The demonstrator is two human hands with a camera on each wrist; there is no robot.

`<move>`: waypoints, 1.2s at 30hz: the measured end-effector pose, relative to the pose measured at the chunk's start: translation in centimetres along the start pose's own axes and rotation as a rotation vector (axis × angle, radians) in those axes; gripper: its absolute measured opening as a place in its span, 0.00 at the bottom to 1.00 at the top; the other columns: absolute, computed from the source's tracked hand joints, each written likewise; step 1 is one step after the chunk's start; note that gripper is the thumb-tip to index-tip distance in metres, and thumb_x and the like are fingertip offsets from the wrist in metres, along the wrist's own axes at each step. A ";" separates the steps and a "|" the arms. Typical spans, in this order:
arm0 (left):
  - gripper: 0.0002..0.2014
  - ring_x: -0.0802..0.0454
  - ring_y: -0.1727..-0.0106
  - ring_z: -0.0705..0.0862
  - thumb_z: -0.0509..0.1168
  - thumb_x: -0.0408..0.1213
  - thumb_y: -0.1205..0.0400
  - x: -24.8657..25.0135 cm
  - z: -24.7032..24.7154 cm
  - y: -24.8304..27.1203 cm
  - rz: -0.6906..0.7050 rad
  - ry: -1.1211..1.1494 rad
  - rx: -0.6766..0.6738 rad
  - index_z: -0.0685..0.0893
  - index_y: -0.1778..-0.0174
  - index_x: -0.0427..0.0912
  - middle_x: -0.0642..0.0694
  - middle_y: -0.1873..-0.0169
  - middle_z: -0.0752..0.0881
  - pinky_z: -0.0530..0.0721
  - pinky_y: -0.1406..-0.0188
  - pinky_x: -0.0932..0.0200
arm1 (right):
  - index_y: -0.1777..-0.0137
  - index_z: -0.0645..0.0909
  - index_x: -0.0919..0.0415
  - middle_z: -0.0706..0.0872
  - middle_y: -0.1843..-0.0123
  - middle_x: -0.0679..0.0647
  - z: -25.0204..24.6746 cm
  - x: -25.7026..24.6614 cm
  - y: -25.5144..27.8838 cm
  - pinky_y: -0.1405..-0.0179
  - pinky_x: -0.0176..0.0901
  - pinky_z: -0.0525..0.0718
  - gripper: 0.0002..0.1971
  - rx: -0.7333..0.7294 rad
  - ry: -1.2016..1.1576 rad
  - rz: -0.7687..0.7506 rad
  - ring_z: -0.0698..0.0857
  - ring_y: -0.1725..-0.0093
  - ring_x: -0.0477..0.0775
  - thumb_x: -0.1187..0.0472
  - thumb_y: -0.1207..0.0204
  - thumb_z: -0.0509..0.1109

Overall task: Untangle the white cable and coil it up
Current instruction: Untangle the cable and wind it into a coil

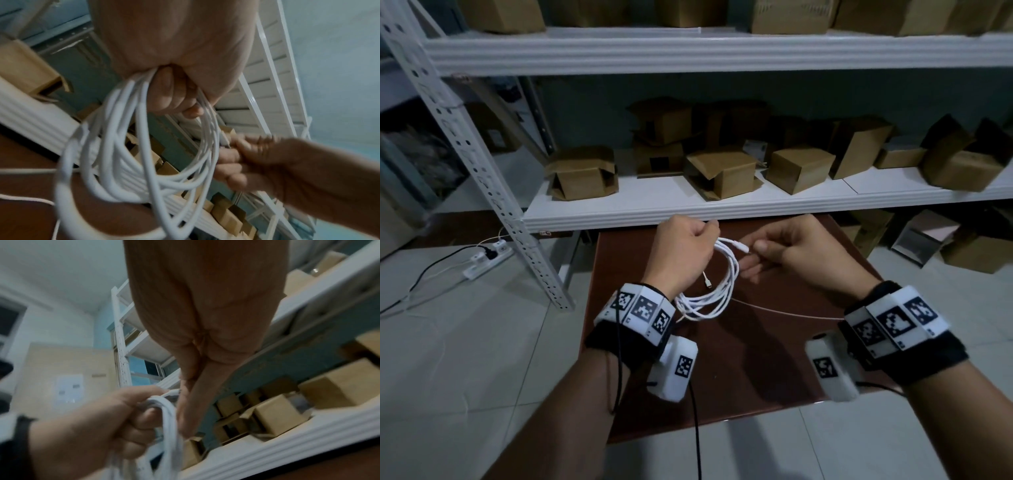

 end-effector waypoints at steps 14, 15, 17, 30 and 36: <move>0.29 0.60 0.87 0.68 0.67 0.43 0.10 0.2 1.5 0.3 -0.041 0.088 -0.079 0.81 0.75 0.26 0.56 0.89 0.76 0.67 0.79 0.64 | 0.66 0.93 0.55 0.91 0.74 0.49 -2.0 -0.1 0.4 0.58 0.45 0.93 0.07 0.398 0.331 0.024 0.90 0.72 0.42 0.60 0.27 0.85; 0.29 0.60 0.87 0.68 0.68 0.43 0.10 0.0 1.4 0.2 -0.043 0.088 -0.073 0.81 0.74 0.26 0.56 0.89 0.77 0.67 0.79 0.64 | 0.67 0.93 0.55 0.91 0.74 0.48 -2.2 -0.1 0.4 0.56 0.46 0.93 0.08 0.408 0.324 0.053 0.91 0.72 0.43 0.60 0.27 0.85; 0.29 0.60 0.85 0.69 0.68 0.43 0.11 -0.2 1.3 0.0 -0.042 0.086 -0.062 0.83 0.75 0.28 0.55 0.86 0.80 0.68 0.79 0.65 | 0.70 0.92 0.54 0.90 0.76 0.47 -2.3 0.1 0.2 0.54 0.48 0.93 0.10 0.431 0.327 0.083 0.91 0.71 0.44 0.59 0.28 0.85; 0.27 0.59 0.78 0.75 0.64 0.47 0.08 1.6 2.6 1.1 0.009 0.009 -0.196 0.77 0.73 0.38 0.52 0.82 0.76 0.72 0.71 0.56 | 0.47 0.88 0.61 0.92 0.60 0.50 3.8 -0.7 0.0 0.61 0.48 0.86 0.16 -0.153 0.245 0.057 0.88 0.63 0.45 0.64 0.37 0.79; 0.21 0.56 0.56 0.85 0.61 0.61 0.10 1.6 2.5 1.2 -0.064 -0.046 -0.204 0.83 0.51 0.46 0.49 0.57 0.87 0.76 0.61 0.54 | 0.78 0.78 0.61 0.75 0.80 0.51 4.5 0.7 0.9 0.74 0.38 0.75 0.19 0.019 -0.076 0.242 0.72 0.82 0.45 0.73 0.26 0.69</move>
Point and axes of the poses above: each hand's wrist, its own y-axis away from the middle knuckle, its own z-axis out of the palm, x = y × z, the point moved 6 cm from there along -y, towards the middle knuckle
